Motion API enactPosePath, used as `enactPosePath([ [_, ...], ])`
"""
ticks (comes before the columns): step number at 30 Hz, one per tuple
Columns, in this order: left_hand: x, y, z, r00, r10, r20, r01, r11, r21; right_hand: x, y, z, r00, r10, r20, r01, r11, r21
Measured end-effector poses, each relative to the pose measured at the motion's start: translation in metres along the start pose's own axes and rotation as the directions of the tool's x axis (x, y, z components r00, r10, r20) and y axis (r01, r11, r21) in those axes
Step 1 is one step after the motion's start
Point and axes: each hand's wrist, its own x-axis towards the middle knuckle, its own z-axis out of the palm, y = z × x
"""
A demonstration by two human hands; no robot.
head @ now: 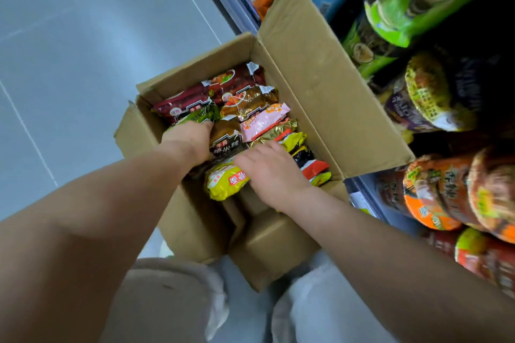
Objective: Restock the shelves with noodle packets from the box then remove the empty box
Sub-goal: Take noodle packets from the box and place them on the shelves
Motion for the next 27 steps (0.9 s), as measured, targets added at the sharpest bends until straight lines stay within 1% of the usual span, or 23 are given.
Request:
enactPosePath([
  [3, -0.044, 0.001, -0.05, 0.998, 0.01, -0.06, -0.012, 1.0, -0.02, -0.01, -0.016, -0.06, 0.989, 0.14, 0.04, -0.142, 0.989, 0.04],
  [7, -0.126, -0.005, -0.13, 0.996, 0.024, -0.082, -0.03, 0.998, -0.062, -0.036, -0.037, -0.157, 0.952, 0.293, 0.09, -0.3, 0.951, 0.076],
  [11, -0.234, -0.013, -0.214, 0.996, -0.007, -0.086, -0.005, 0.991, -0.136, -0.063, -0.067, -0.274, 0.922, 0.352, 0.162, -0.37, 0.925, 0.092],
  [14, -0.305, -0.022, -0.256, 0.992, -0.05, -0.12, 0.027, 0.982, -0.187, -0.081, -0.09, -0.348, 0.889, 0.416, 0.19, -0.441, 0.889, 0.119],
  [16, -0.349, -0.03, -0.277, 0.985, -0.082, -0.155, 0.046, 0.973, -0.225, -0.094, -0.105, -0.39, 0.883, 0.423, 0.204, -0.452, 0.883, 0.125],
  [18, -0.381, -0.039, -0.288, 0.976, -0.117, -0.185, 0.065, 0.963, -0.263, -0.104, -0.12, -0.419, 0.893, 0.406, 0.194, -0.432, 0.894, 0.116],
  [21, -0.414, -0.056, -0.303, 0.961, -0.15, -0.234, 0.066, 0.942, -0.33, -0.109, -0.143, -0.448, 0.906, 0.388, 0.169, -0.407, 0.909, 0.09],
  [24, -0.438, -0.086, -0.318, 0.943, -0.174, -0.285, 0.042, 0.907, -0.418, -0.097, -0.171, -0.475, 0.921, 0.374, 0.114, -0.384, 0.919, 0.089],
  [27, -0.451, -0.129, -0.332, 0.919, -0.19, -0.346, 0.007, 0.884, -0.468, -0.07, -0.207, -0.491, 0.913, 0.404, 0.048, -0.407, 0.906, 0.112],
])
